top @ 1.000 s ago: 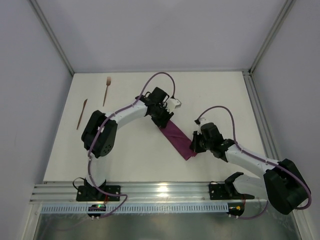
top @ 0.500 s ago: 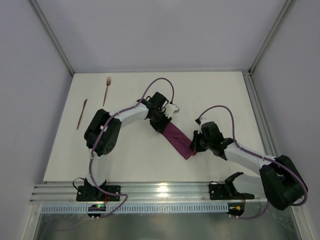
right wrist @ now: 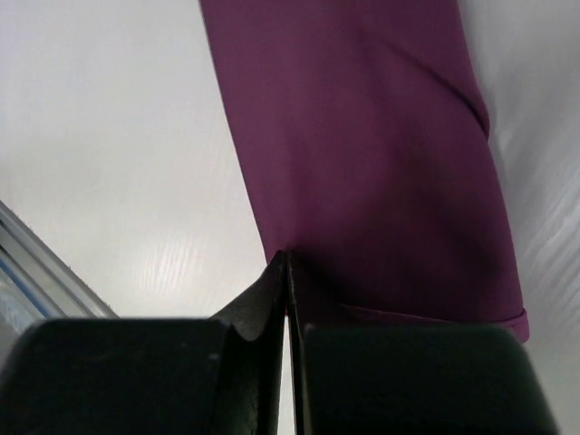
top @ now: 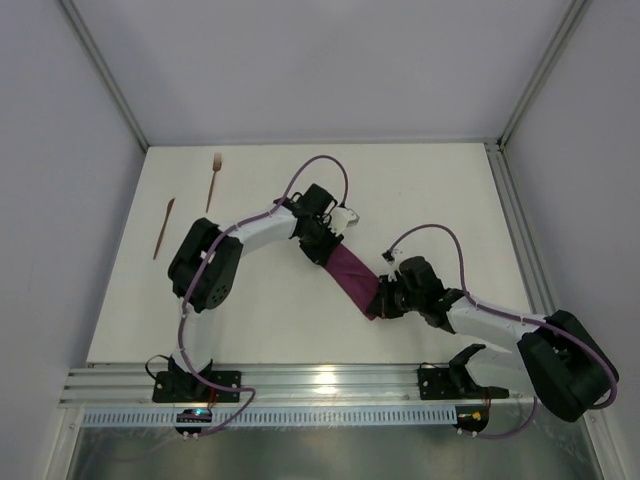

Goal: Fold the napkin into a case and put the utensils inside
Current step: Turn over the smaller rectangle-folded napkin at the center of the board, then pick up the fork from the corner of the board.

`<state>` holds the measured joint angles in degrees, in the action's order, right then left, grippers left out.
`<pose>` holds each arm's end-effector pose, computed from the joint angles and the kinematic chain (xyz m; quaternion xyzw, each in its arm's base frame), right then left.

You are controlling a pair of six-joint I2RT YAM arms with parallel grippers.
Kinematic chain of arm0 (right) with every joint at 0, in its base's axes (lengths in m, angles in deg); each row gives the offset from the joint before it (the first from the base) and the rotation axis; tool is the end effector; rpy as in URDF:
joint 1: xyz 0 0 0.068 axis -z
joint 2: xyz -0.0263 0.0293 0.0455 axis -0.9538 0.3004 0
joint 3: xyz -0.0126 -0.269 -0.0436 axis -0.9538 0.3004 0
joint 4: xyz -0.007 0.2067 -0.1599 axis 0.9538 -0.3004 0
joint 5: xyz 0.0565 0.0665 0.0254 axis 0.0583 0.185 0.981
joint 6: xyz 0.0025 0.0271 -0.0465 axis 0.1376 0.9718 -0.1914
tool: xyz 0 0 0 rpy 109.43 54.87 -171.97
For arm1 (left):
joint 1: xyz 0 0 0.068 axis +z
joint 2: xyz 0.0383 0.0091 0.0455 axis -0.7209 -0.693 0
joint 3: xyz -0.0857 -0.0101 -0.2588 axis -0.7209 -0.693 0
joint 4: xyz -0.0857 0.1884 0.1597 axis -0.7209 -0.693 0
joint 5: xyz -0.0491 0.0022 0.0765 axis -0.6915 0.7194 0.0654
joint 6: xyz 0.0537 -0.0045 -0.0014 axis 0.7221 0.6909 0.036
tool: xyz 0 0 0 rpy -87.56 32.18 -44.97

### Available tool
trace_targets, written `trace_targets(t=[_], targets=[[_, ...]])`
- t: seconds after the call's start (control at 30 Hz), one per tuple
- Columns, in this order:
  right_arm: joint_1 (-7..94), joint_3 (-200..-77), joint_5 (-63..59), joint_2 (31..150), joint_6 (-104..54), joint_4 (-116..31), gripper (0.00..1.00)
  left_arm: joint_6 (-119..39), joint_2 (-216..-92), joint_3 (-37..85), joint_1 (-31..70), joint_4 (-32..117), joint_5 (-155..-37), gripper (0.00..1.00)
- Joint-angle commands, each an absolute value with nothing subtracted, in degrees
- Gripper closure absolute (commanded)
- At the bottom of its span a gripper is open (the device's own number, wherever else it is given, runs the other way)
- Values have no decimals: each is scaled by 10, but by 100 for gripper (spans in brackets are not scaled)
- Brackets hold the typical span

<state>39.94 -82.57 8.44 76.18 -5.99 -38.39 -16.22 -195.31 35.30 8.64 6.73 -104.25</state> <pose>0.1676 0.1199 0.1450 -0.1149 0.9015 0.3145 0.2740 0.3264 -0.2628 0.1664 0.4335 0.8683 -0.1788 0.1619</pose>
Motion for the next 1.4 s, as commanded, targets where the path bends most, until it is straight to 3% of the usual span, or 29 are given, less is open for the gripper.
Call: trace_targets(t=[0.0,0.2,0.43,0.7,0.73,0.77,0.93,1.1,1.23,1.37], targets=[[397,-790,91,762,6,-320,96,-167,-1935,346,88,79,-1041,71],[398,-776,31,738,3,-355,96,-166,-1937,350,87,82,-1041,71],[397,-845,12,684,-45,-435,96,-169,-1908,362,89,67,-1052,70],[397,-1004,-33,666,-132,-529,77,-157,-1735,378,125,74,-999,42],[397,-1012,-48,664,-146,-529,66,-161,-1726,380,162,75,-995,40],[398,-1019,-60,660,-154,-527,62,-166,-1719,382,189,74,-993,38],[399,-1040,-114,640,-172,-484,57,-170,-1750,397,383,70,-960,36],[403,-1001,-66,600,-170,-383,39,-155,-1795,376,569,99,-972,34],[406,-979,-33,587,-165,-342,23,-125,-1836,389,625,85,-973,32],[411,-973,7,597,-151,-327,21,-109,-1892,406,650,78,-965,33]])
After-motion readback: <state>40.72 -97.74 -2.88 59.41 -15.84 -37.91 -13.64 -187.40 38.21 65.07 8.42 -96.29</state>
